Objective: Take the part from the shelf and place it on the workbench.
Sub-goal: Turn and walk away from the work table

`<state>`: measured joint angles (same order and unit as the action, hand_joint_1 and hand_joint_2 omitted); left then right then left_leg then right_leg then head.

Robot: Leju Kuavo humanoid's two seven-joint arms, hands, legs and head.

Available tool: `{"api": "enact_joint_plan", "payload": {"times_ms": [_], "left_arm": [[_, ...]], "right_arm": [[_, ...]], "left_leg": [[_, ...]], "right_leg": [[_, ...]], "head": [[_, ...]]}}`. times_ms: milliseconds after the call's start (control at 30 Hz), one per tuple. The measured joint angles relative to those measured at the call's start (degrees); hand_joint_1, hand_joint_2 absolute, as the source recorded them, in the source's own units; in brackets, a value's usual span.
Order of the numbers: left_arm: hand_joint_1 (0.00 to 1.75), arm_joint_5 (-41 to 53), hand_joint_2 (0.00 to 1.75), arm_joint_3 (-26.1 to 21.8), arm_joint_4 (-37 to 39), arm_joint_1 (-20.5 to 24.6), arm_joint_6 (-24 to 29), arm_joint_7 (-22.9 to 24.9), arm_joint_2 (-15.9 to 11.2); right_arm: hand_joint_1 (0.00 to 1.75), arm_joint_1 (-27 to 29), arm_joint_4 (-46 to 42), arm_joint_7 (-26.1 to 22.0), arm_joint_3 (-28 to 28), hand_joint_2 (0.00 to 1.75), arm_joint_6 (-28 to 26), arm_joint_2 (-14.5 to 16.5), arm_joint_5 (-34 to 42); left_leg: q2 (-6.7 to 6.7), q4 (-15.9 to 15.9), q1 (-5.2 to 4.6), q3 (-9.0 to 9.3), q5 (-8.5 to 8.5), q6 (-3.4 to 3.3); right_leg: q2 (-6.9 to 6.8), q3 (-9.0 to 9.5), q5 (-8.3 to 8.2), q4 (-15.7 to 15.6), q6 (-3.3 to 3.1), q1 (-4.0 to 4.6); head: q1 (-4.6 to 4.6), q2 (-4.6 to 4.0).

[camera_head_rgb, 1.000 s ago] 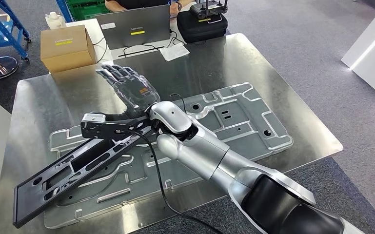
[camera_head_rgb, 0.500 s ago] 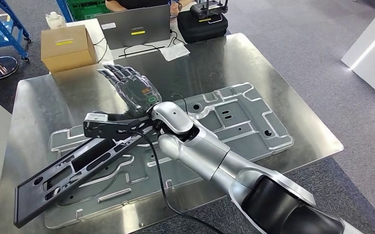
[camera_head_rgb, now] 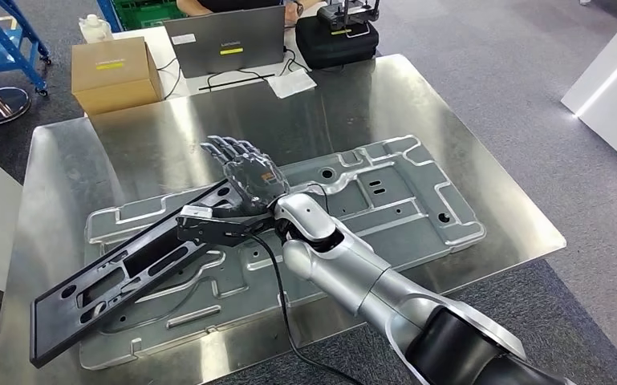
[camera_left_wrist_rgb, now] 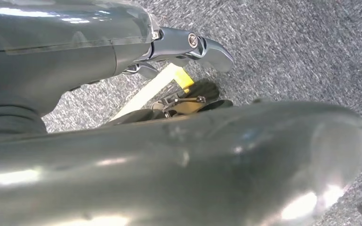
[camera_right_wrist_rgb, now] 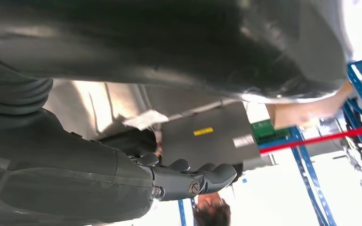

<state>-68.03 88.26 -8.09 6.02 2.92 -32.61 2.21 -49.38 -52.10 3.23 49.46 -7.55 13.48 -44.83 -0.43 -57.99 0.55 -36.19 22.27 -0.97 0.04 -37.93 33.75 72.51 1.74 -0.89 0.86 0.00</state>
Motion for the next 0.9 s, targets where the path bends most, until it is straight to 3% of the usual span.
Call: {"api": "enact_joint_plan", "payload": {"times_ms": [100,167,200,233,333,367,567,700,767,800,867,900], "left_arm": [[0.00,-0.3,0.00,0.0,0.0,0.1,0.0,0.0,0.0],[0.00,-0.4,0.00,0.0,0.0,0.1,0.2,0.0,0.0],[0.00,-0.4,0.00,0.0,0.0,0.1,0.4,0.0,0.0],[0.00,-0.4,0.00,0.0,0.0,0.1,0.5,0.0,-0.1],[0.00,-0.4,0.00,0.0,0.0,0.1,0.6,0.1,-0.2],[0.00,-0.3,0.00,0.0,0.0,0.1,0.6,0.1,-0.3],[0.00,-0.3,0.00,0.0,0.0,0.1,0.6,0.0,-0.3],[0.00,-0.3,0.00,0.0,0.0,0.1,0.5,0.0,-0.3],[0.00,-0.3,0.00,0.0,0.0,0.2,0.5,0.0,-0.2],[0.00,-0.3,0.00,0.0,0.0,0.2,0.5,0.0,-0.2],[0.00,-0.3,0.00,0.0,0.0,0.3,0.5,0.0,-0.2],[0.00,-0.3,0.00,0.0,0.0,0.3,0.5,0.0,-0.2]], "right_arm": [[0.00,0.1,0.6,-0.3,-0.1,0.00,-0.1,0.0,-0.1],[0.00,0.1,0.9,-0.4,-0.3,0.00,-0.2,0.1,-0.2],[0.00,0.2,1.1,-0.4,-0.4,0.00,-0.3,0.2,-0.3],[0.00,0.2,1.2,-0.5,-0.5,0.00,-0.3,0.2,-0.5],[0.00,0.3,1.8,-0.6,-0.8,0.00,-0.3,0.3,-1.1],[0.00,0.3,2.0,-0.7,-0.9,0.00,-0.3,0.3,-1.3],[0.00,0.5,3.1,-1.0,-1.4,0.00,-0.3,0.3,-2.5],[0.00,0.5,3.3,-1.0,-1.5,0.00,-0.4,0.4,-2.5],[0.00,0.4,3.3,-1.0,-1.6,0.00,-0.4,0.5,-2.5],[0.00,0.4,3.3,-1.0,-1.7,0.00,-0.4,0.5,-2.5],[0.00,0.5,3.5,-1.0,-1.7,0.00,-0.4,0.4,-2.5],[0.00,0.7,3.6,-1.0,-1.7,0.00,-0.5,0.3,-2.5]], "left_leg": [[-0.16,-0.4,0.36,-0.68,-0.22,0.88],[-0.30,-0.4,0.38,-0.92,-0.56,1.79],[-0.35,-0.3,0.36,-0.99,-0.57,2.06],[-0.36,-0.3,0.35,-1.06,-0.49,1.79],[-0.36,0.1,0.41,-1.23,-0.86,0.10],[-0.36,0.1,0.42,-1.26,-1.17,-0.05],[-0.37,0.0,0.40,-1.36,-1.61,0.05],[-0.35,0.4,0.42,-1.27,-1.56,0.37],[-0.22,1.6,0.83,-0.65,-1.94,0.72],[-0.16,2.1,1.07,-0.39,-2.14,0.84],[-0.10,2.2,1.17,-0.39,-2.21,0.83],[-0.10,2.2,1.18,-0.48,-2.19,0.84]], "right_leg": [[0.20,5.61,-4.51,-10.6,0.19,-0.36],[0.47,6.70,-4.94,-13.5,-0.47,-0.02],[0.56,6.49,-5.31,-13.5,-0.81,0.10],[0.55,6.38,-5.38,-13.8,-1.04,0.10],[0.56,6.16,-5.91,-14.0,-1.46,0.18],[0.55,6.09,-6.01,-14.0,-1.61,0.20],[0.54,5.87,-6.10,-13.7,-1.74,0.24],[0.50,6.02,-5.96,-14.1,-1.33,0.27],[0.40,5.71,-4.82,-13.0,-0.81,0.33],[0.34,4.83,-3.32,-10.9,-0.53,0.31],[0.29,1.52,0.54,-3.9,-0.02,0.00],[0.28,-0.11,1.72,-0.7,0.23,-0.17]], "head": [[0.00,0.00],[0.02,0.00],[0.03,0.00],[0.05,0.00],[0.08,0.00],[0.08,0.00],[0.09,0.00],[0.08,0.00],[0.03,0.00],[0.00,0.00],[-0.01,0.00],[-0.01,0.00]]}}
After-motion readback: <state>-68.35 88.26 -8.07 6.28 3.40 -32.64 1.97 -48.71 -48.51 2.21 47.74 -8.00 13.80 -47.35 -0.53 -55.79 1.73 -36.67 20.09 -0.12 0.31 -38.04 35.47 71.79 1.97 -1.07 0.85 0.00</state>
